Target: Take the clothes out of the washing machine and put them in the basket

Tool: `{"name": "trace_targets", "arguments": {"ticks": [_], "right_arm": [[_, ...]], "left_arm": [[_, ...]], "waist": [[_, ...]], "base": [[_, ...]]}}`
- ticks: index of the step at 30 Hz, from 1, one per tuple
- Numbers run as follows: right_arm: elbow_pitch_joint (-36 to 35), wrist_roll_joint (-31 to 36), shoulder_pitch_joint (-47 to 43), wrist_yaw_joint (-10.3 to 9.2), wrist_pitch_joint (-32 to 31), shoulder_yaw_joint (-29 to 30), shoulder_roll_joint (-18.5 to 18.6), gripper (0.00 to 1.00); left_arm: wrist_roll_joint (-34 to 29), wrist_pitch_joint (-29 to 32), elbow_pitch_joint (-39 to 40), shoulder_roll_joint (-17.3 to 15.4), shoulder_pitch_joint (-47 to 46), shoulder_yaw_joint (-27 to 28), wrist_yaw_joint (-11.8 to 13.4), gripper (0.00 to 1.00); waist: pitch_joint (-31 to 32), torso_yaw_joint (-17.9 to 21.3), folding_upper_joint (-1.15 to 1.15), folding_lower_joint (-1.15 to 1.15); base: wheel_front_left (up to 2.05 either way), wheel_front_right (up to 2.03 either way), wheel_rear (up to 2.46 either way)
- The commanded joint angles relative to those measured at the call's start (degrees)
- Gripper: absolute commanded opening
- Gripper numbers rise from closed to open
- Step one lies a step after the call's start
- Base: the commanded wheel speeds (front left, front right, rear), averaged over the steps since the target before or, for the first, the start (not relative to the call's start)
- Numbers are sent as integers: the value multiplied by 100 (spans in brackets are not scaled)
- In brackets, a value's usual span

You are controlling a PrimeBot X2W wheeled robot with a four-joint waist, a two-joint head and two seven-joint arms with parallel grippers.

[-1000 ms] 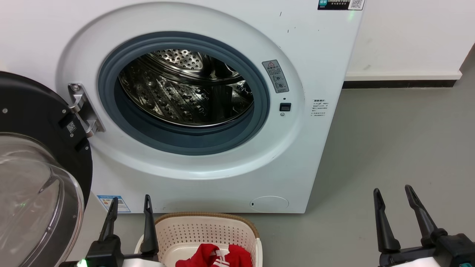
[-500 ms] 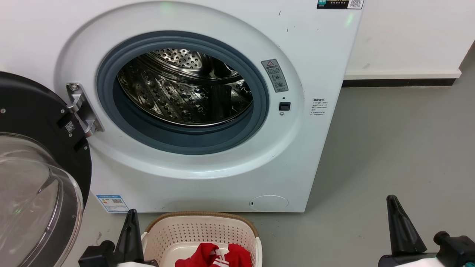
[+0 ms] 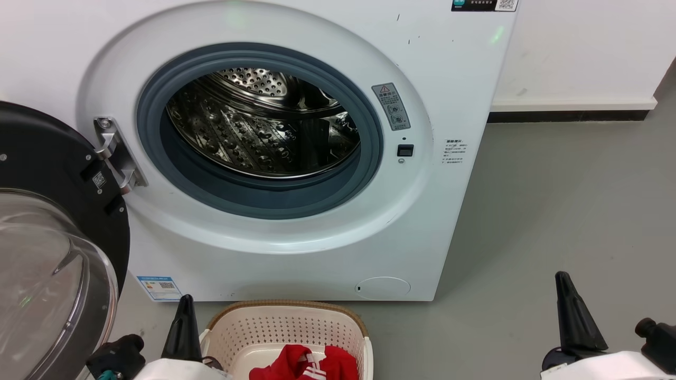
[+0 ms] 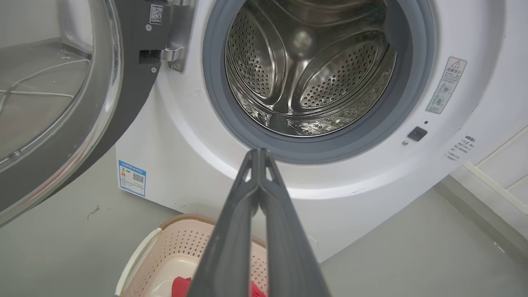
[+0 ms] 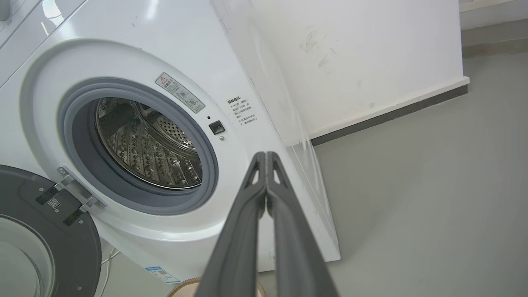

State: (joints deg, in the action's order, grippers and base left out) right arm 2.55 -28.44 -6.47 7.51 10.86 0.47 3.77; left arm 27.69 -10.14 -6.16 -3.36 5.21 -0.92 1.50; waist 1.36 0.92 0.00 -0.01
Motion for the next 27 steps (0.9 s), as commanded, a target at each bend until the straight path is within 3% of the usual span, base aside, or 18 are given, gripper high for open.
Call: {"name": "trace_targets", "arguments": {"ticks": [1, 27], "right_arm": [[-25, -261, 192, 0, -45, 1, 60, 0], [374, -2542, 580, -1, -523, 66, 122, 0]], "left_arm": [[244, 47, 30, -48, -180, 42, -42, 0], [2506, 544, -240, -90, -535, 199, -352, 0]], "waist": [[-2, -1, 0, 0], [-41, -25, 0, 1]], "base": [[0, 0, 0], [0, 0, 0]]}}
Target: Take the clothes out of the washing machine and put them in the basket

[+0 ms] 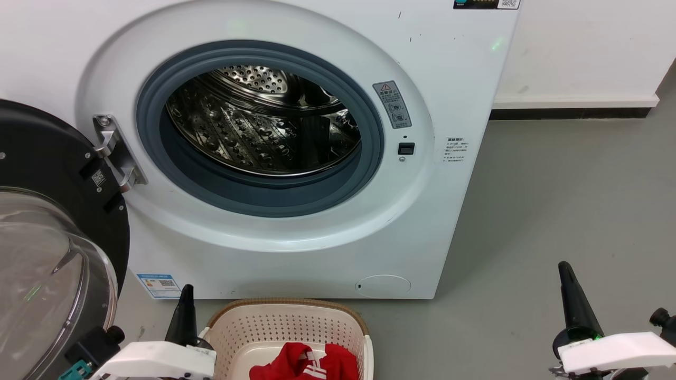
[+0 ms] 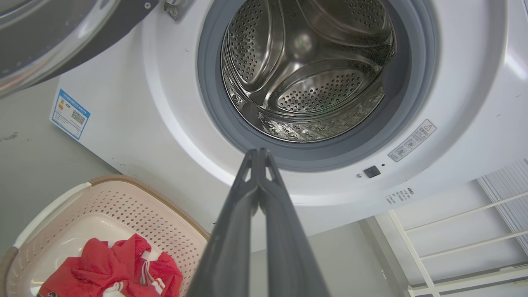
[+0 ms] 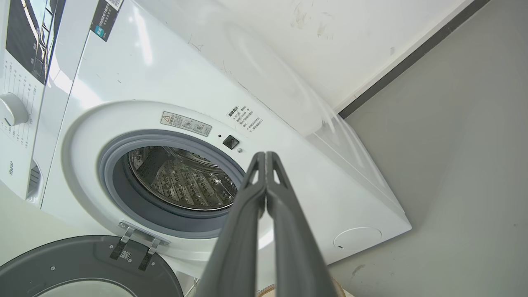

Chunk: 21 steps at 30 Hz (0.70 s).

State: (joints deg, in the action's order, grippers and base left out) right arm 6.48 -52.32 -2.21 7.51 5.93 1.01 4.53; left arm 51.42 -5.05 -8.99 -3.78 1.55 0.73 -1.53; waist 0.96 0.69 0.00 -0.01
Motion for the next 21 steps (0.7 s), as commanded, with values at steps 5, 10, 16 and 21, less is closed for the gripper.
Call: {"name": "trace_targets", "arguments": {"ticks": [5, 10, 16, 21], "right_arm": [[44, -520, 217, -1, -111, 30, 50, 0], [98, -798, 269, -1, -180, 47, 52, 0], [173, -1198, 332, -1, -277, 72, 53, 0], [228, -1512, 402, -1, -353, 92, 53, 0]], "left_arm": [[499, 119, -5, -50, -220, 66, -97, 0], [780, 185, -41, -52, -271, 89, -135, 0], [1178, 282, -93, -52, -328, 123, -190, 0], [1493, 358, -133, -51, -381, 154, -234, 0]], "waist": [[-9, -5, 0, 1], [-15, -9, 0, 1], [-23, -14, 0, 1], [-31, -18, 0, 1]], "base": [[0, 0, 0], [0, 0, 0], [0, 0, 0], [0, 0, 0]]}}
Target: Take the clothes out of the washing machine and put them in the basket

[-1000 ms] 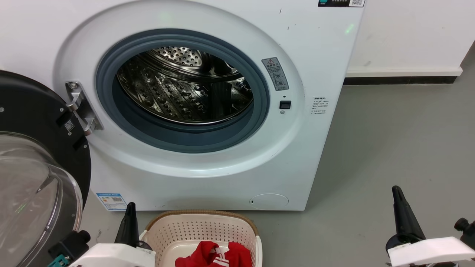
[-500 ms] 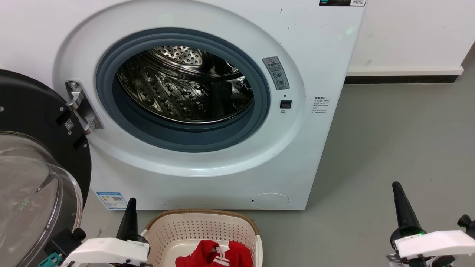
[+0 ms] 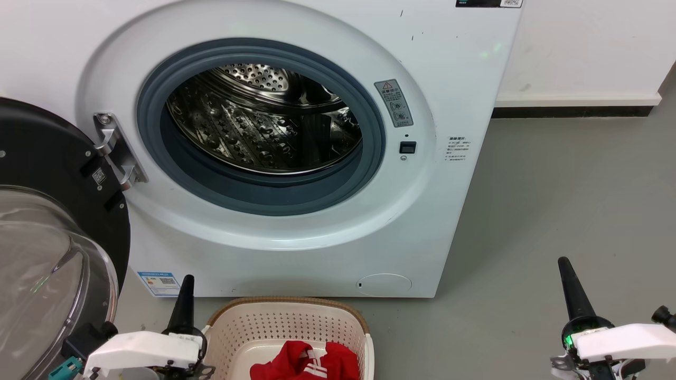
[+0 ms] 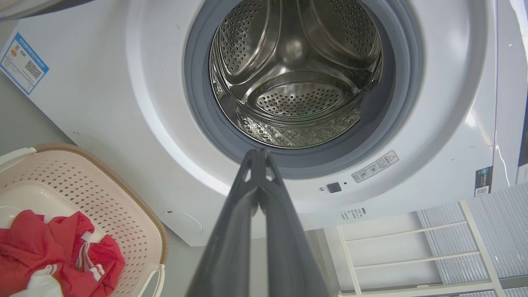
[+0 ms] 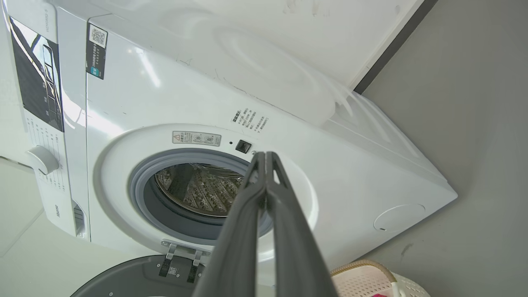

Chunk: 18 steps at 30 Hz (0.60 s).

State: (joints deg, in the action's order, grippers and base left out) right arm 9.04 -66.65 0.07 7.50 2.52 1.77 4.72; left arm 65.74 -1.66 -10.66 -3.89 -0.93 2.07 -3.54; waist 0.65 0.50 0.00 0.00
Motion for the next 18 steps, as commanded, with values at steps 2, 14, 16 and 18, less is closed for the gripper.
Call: {"name": "trace_targets", "arguments": {"ticks": [2, 14, 16, 18], "right_arm": [[-6, -200, 200, 0, -46, 24, 34, 0], [126, -883, 310, 0, -219, 76, 26, 0], [145, -985, 320, -1, -245, 84, 25, 0], [167, -1092, 339, -1, -274, 93, 23, 0]], "left_arm": [[183, 53, 18, -40, -147, 34, -55, 0], [869, 222, -78, -35, -255, 107, -150, 0], [980, 251, -93, -34, -270, 118, -168, 0], [1084, 280, -106, -33, -292, 129, -177, 0]], "waist": [[-3, -2, 0, 0], [-21, -13, 0, 0], [-23, -14, 0, 0], [-26, -16, 0, 0]], "base": [[0, 0, 0], [0, 0, 0], [0, 0, 0], [0, 0, 0]]}}
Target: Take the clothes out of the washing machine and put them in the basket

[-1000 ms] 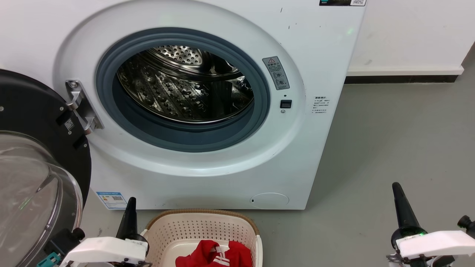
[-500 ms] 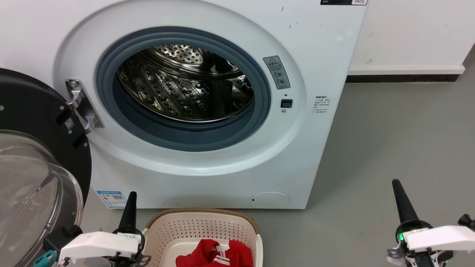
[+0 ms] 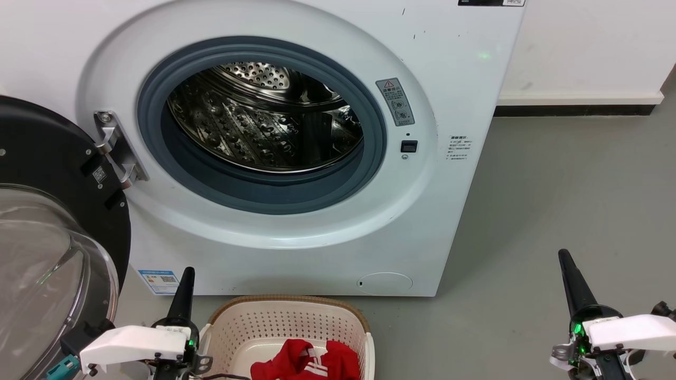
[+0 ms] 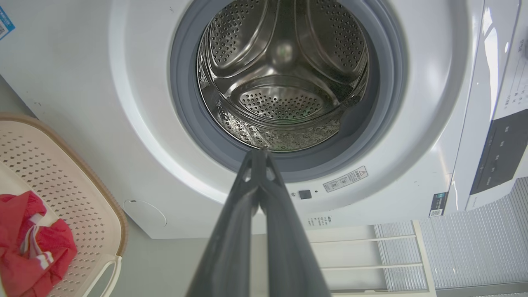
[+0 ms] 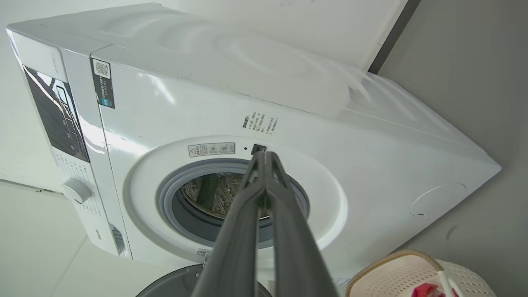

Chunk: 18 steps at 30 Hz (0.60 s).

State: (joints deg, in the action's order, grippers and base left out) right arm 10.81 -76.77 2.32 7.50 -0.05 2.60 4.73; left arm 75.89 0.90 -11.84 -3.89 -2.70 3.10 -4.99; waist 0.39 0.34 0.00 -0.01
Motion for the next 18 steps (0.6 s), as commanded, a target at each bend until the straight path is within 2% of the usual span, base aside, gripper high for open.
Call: {"name": "trace_targets", "arguments": {"ticks": [1, 18], "right_arm": [[0, -131, 128, -1, -34, 15, 20, 0], [160, -943, 286, -1, -252, 94, -2, 0]], "left_arm": [[118, 35, 4, -32, -125, 31, -36, 0], [937, 254, -110, -18, -256, 123, -156, 0]], "waist": [[-2, -1, 0, 0], [-27, -16, 0, 1]], "base": [[0, 0, 0], [0, 0, 0]]}}
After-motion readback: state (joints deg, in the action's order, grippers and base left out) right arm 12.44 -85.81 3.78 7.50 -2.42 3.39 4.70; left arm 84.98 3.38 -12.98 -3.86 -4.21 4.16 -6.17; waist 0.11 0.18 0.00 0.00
